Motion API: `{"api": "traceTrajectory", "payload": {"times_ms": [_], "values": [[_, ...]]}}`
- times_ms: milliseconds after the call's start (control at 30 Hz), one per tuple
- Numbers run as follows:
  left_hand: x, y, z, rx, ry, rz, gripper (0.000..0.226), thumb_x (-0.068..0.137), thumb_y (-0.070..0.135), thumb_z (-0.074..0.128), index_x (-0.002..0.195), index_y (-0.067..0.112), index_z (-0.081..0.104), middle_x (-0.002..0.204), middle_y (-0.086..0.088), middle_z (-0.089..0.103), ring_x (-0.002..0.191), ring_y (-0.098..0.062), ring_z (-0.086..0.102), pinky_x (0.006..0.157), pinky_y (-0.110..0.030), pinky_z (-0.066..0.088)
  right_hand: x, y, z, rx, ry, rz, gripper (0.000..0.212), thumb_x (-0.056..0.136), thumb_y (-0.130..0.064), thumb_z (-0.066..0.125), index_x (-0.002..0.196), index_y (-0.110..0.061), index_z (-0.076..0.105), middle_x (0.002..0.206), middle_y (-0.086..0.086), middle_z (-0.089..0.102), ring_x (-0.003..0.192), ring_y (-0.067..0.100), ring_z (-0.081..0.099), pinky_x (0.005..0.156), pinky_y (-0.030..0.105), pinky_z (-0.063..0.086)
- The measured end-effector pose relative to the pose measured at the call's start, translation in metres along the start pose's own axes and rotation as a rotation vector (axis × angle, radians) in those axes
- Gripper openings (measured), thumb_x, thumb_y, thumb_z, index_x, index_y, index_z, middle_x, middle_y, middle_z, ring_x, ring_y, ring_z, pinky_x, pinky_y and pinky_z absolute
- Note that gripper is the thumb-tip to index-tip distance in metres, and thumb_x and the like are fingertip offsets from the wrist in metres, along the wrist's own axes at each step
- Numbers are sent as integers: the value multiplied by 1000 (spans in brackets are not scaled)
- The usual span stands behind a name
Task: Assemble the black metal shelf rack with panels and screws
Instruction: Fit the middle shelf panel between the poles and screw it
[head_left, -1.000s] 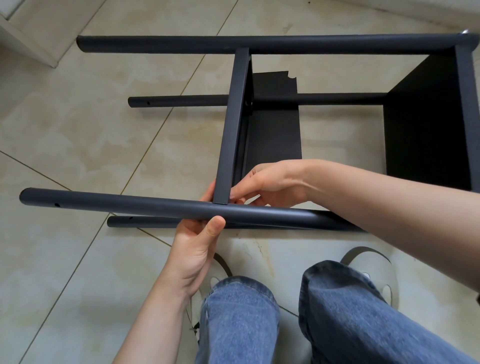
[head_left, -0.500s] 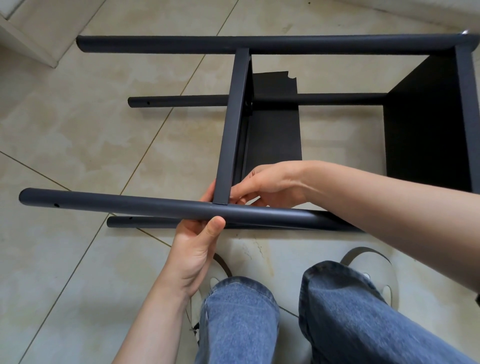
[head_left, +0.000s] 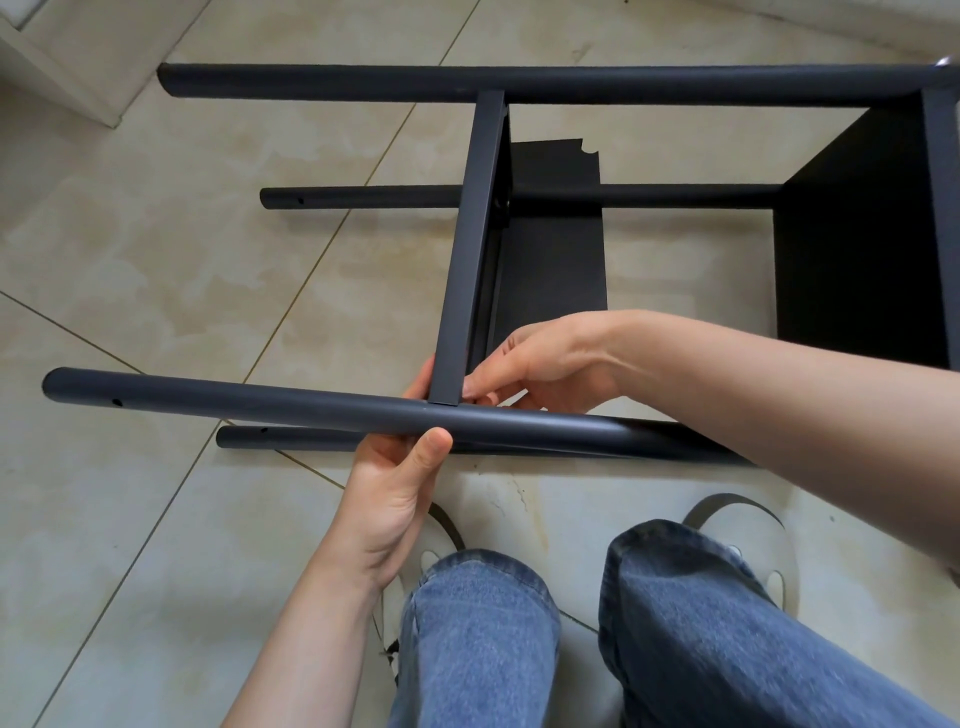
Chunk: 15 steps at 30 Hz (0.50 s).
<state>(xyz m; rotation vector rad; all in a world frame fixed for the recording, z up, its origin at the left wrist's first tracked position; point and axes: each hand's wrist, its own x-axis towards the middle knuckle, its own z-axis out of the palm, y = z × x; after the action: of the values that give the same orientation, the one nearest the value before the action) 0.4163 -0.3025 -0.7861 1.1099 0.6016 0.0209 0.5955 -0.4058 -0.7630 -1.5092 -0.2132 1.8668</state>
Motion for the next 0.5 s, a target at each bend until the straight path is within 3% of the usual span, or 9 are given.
{"api": "traceTrajectory", "payload": {"times_ms": [133,367,500], "values": [[0,1,1,30,-20,11,89,62,49,90,138,19,55,119,-9,73,121,-22,64,101,-23,48,6,0,4,-31,-10,-37,49,94,-30,64,46,-20,66,74,1,60,82,16,59,88,33,50],[0,1,1,33,-4,14,91,59,49,92,136,18,55,118,-5,73,119,-20,66,98,-22,49,-1,1,-3,6,1,0,24,91,-27,68,70,-15,71,84,4,63,91,22,60,89,38,50],[1,0,1,32,-9,31,86,60,49,92,135,22,59,119,-10,73,121,-24,64,103,-25,47,4,3,1,1,-5,-33,42,94,-27,63,53,-19,68,81,5,60,83,17,60,83,33,51]]}}
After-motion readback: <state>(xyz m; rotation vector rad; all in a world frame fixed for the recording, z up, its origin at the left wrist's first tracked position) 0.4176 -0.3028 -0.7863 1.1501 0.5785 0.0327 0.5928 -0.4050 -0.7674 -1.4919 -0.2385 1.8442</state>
